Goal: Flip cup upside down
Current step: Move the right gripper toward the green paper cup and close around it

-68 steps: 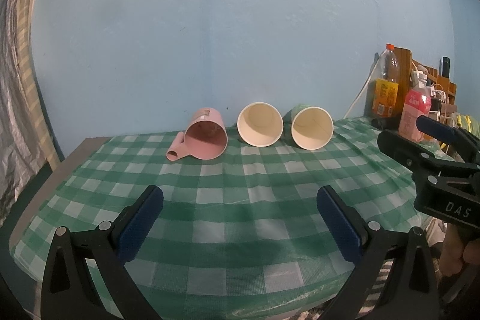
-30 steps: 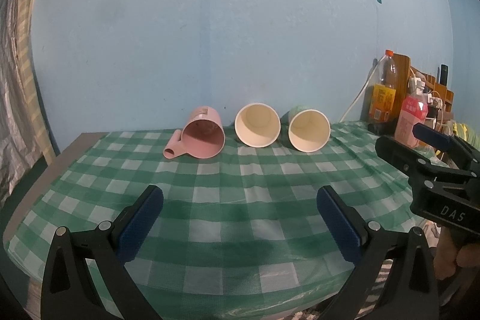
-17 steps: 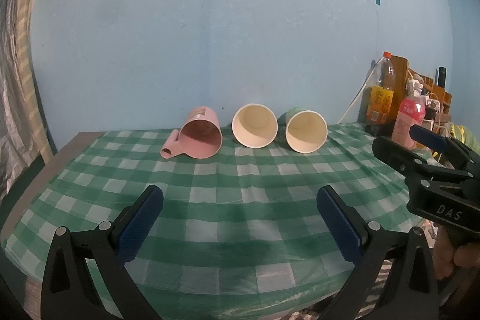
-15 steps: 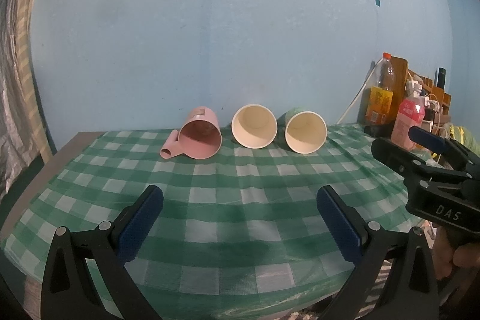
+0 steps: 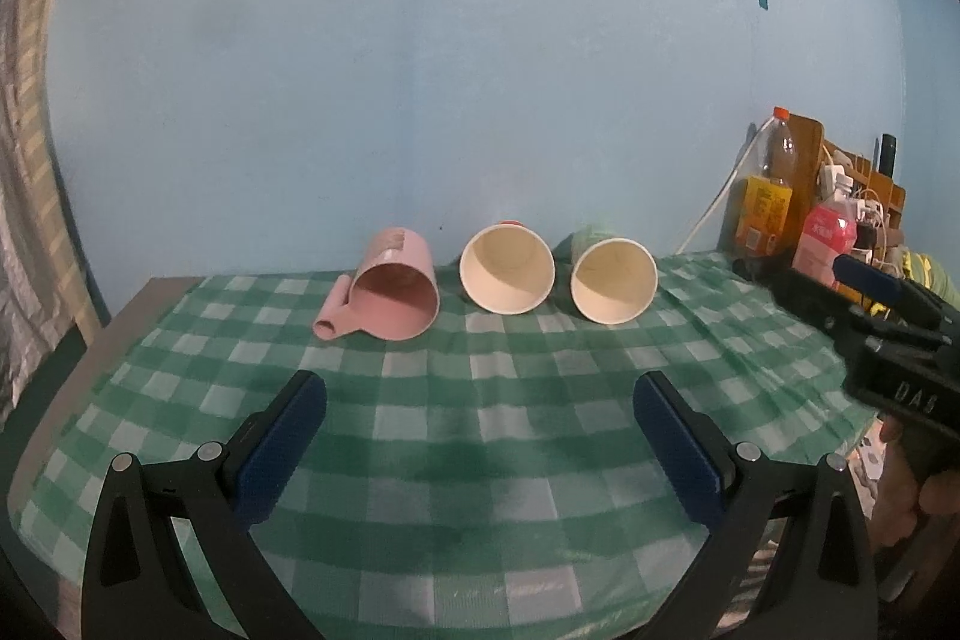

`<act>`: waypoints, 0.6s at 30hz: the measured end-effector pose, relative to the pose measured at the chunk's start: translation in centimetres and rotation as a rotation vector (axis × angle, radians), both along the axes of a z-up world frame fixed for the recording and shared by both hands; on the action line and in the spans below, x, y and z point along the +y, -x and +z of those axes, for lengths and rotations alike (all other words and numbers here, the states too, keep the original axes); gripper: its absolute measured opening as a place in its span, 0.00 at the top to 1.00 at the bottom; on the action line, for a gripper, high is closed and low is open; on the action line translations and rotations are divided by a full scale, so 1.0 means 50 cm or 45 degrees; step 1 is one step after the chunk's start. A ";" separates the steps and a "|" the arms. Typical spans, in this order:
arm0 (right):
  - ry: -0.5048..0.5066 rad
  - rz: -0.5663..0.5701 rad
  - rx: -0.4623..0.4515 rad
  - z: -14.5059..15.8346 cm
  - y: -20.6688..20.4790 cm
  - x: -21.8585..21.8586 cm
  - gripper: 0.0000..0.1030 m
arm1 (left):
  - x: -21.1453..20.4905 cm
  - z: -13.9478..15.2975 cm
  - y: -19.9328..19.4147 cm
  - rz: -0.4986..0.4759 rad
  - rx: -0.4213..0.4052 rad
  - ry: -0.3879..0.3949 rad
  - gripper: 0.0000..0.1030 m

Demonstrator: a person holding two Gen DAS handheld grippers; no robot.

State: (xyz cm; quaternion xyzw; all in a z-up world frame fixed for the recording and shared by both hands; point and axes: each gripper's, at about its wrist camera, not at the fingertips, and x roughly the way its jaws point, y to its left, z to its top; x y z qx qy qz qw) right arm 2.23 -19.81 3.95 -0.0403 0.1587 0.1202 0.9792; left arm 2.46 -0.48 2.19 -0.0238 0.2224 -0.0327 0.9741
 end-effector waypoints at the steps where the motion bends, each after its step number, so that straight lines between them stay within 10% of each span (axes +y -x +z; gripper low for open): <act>1: -0.016 -0.005 0.009 0.011 -0.010 -0.012 0.11 | -0.005 0.008 -0.012 -0.015 0.014 -0.011 0.00; 18: -0.301 0.041 0.436 0.084 -0.224 -0.135 0.11 | -0.094 0.076 -0.257 -0.084 0.353 -0.044 0.00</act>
